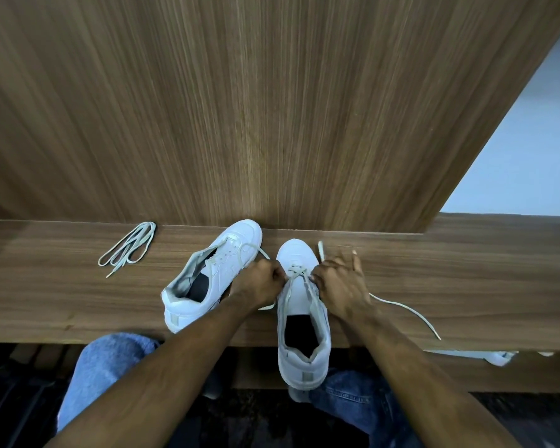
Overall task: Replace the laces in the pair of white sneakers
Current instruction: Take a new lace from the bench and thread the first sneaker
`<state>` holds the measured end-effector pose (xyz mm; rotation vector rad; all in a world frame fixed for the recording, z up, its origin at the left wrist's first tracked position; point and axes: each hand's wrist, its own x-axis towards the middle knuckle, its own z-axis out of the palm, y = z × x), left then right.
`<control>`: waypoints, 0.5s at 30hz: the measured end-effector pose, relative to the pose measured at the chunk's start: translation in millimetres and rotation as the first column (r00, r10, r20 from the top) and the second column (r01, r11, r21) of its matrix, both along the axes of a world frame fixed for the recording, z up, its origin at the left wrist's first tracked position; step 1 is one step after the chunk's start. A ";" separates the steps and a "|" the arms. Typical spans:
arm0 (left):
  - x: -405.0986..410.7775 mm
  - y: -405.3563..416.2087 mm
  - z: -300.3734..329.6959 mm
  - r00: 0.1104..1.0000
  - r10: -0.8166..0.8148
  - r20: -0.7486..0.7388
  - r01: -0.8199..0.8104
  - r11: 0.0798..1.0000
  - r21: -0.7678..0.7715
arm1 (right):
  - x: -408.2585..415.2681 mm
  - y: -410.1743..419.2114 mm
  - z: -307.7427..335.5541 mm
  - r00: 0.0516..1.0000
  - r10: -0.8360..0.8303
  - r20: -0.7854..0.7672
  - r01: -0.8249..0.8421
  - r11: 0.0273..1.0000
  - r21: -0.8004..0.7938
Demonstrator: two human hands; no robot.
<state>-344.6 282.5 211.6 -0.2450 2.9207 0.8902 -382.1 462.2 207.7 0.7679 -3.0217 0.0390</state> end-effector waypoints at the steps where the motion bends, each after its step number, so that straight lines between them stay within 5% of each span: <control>1: 0.9 -0.4 1.2 1.000 -0.002 -0.017 0.000 0.996 -0.087 | 0.5 0.9 -0.3 1.000 -0.018 -0.006 0.018 1.000 -0.020; 4: 1.5 -4.5 4.1 0.997 0.024 -0.067 -0.046 0.941 -0.335 | 0.3 8.0 -2.3 0.997 -0.064 -0.042 0.065 0.998 0.018; 11: -1.3 -5.1 2.5 0.998 0.057 -0.037 -0.066 0.930 -0.362 | -4.9 15.6 -10.7 0.997 -0.079 0.015 0.078 0.997 0.011; 13: -1.5 -5.4 3.2 0.997 0.064 -0.037 -0.073 0.929 -0.362 | -6.8 20.0 -3.8 0.971 -0.115 0.210 0.165 0.957 -0.239; 15: 0.6 -2.8 7.2 0.991 0.086 -0.103 -0.115 0.940 -0.321 | -7.1 23.9 14.9 0.874 -0.080 0.480 0.371 0.748 -0.550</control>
